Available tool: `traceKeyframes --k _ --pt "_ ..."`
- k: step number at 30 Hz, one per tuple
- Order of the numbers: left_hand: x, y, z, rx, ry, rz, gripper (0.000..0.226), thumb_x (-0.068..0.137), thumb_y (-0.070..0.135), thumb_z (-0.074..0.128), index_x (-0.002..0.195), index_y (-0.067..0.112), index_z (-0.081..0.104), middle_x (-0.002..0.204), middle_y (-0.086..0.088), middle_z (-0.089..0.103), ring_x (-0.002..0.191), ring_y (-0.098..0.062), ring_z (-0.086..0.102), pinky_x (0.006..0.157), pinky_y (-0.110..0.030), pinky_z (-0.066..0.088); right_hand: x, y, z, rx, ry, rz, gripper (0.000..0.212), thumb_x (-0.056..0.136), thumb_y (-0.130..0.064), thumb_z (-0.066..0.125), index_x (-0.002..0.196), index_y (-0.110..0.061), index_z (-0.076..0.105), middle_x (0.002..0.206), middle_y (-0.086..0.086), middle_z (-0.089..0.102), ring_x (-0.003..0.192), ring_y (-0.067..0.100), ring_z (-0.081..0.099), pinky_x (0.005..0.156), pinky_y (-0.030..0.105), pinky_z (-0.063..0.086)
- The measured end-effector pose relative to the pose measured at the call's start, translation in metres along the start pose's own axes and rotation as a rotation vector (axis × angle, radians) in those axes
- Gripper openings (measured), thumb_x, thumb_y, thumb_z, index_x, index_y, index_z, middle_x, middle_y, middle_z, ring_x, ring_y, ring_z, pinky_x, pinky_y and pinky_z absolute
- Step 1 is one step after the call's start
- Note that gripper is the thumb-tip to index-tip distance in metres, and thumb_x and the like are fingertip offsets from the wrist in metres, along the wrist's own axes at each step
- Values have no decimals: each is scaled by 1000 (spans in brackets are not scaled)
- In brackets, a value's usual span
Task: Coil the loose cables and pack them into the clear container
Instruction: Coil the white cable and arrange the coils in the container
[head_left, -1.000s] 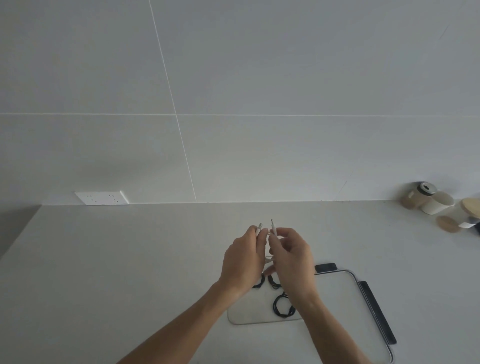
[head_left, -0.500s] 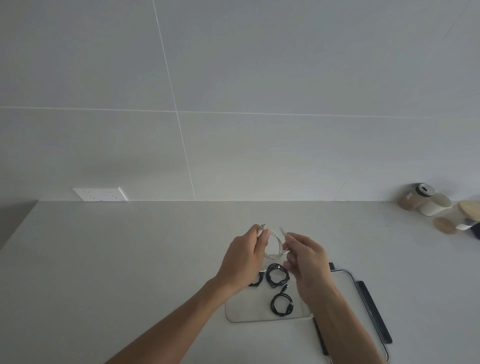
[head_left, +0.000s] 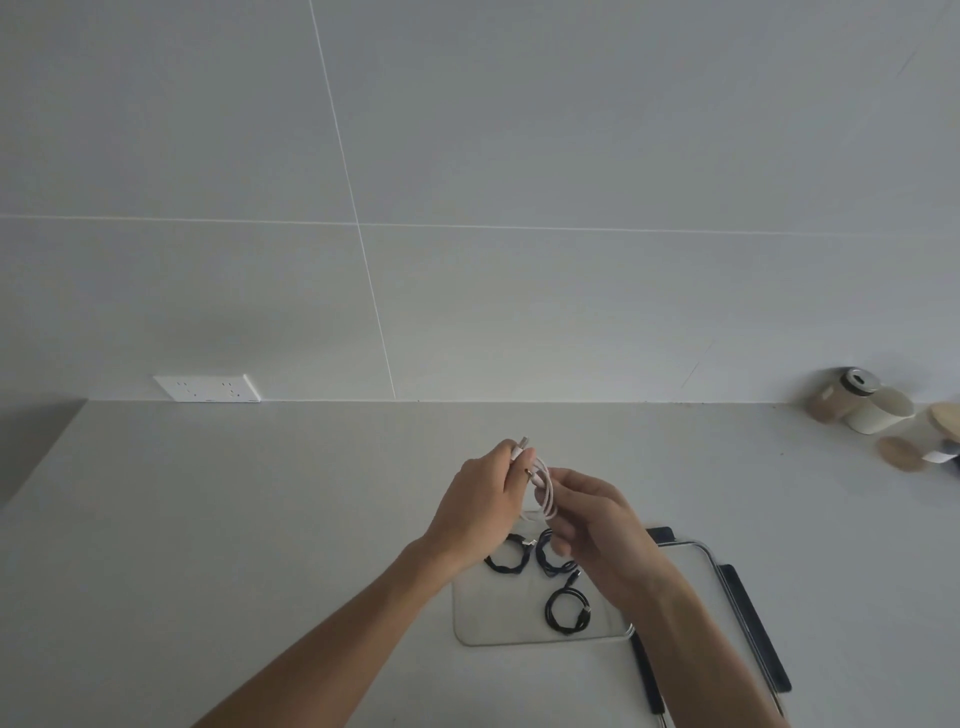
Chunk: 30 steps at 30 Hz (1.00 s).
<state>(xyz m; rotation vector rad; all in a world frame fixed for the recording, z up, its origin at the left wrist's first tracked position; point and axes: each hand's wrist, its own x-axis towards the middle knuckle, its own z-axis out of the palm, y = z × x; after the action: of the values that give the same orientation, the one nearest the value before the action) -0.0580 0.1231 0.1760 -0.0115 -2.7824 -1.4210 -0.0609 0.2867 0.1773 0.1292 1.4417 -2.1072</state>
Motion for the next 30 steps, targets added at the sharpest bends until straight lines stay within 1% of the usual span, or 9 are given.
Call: traceKeyframes --k 3,6,9,12,14,16,20,26,30 --pt "2 -4 -4 22 -16 -12 37 107 41 40 76 23 47 57 7 49 44 -11 38 47 -23 28 0 3 3 -52 32 -67 24 97 -2 52 111 2 72 78 6 59 58 14 45 49 30 45" --pt "4 -4 -6 33 -93 6 38 106 43 39 76 24 51 60 6 56 46 -12 44 47 -26 35 0 10 9 -399 204 -151 13 97 -13 63 108 -11 68 90 12 68 53 18 57 54 36 50" --pt "2 -2 -3 66 -131 15 40 107 40 39 70 25 39 54 7 44 44 -11 37 46 -24 28 -1 18 15 -707 406 -263 9 101 -30 63 102 -21 65 85 -2 73 48 19 64 51 30 52" --pt "1 -6 2 99 -156 43 39 108 42 36 75 21 41 55 4 45 47 -13 36 47 -26 27 -1 29 13 -937 498 -421 10 103 -35 59 109 -32 66 84 -11 73 54 17 64 56 35 53" --pt "-1 -10 6 125 -154 64 39 108 44 34 76 21 41 54 4 44 47 -15 38 48 -28 28 -1 32 14 -858 518 -414 8 103 -32 60 103 -31 67 89 -13 74 53 17 64 53 34 52" --pt "-4 -15 10 171 -152 90 40 107 45 33 79 20 42 54 4 44 47 -18 40 49 -31 31 -2 29 17 -595 529 -352 4 101 -25 64 99 -25 67 92 -12 74 50 18 64 51 31 52" --pt "-9 -28 17 199 -134 116 38 107 48 31 83 20 43 54 4 46 49 -20 46 51 -33 36 -5 23 13 -276 510 -324 11 98 -15 68 97 -7 60 78 3 70 52 25 61 51 40 55" --pt "-9 -32 24 -56 -186 10 41 105 52 36 79 22 47 57 7 46 48 -10 37 51 -28 32 8 33 -8 -320 437 -156 22 98 -22 69 92 -1 65 75 7 73 45 19 48 42 31 38" --pt "-1 -42 26 10 -269 -52 46 101 61 35 85 22 54 69 -2 61 54 -13 47 55 -35 41 17 46 -14 -419 341 -53 31 96 -31 72 87 -2 67 62 4 65 44 17 45 45 30 38"
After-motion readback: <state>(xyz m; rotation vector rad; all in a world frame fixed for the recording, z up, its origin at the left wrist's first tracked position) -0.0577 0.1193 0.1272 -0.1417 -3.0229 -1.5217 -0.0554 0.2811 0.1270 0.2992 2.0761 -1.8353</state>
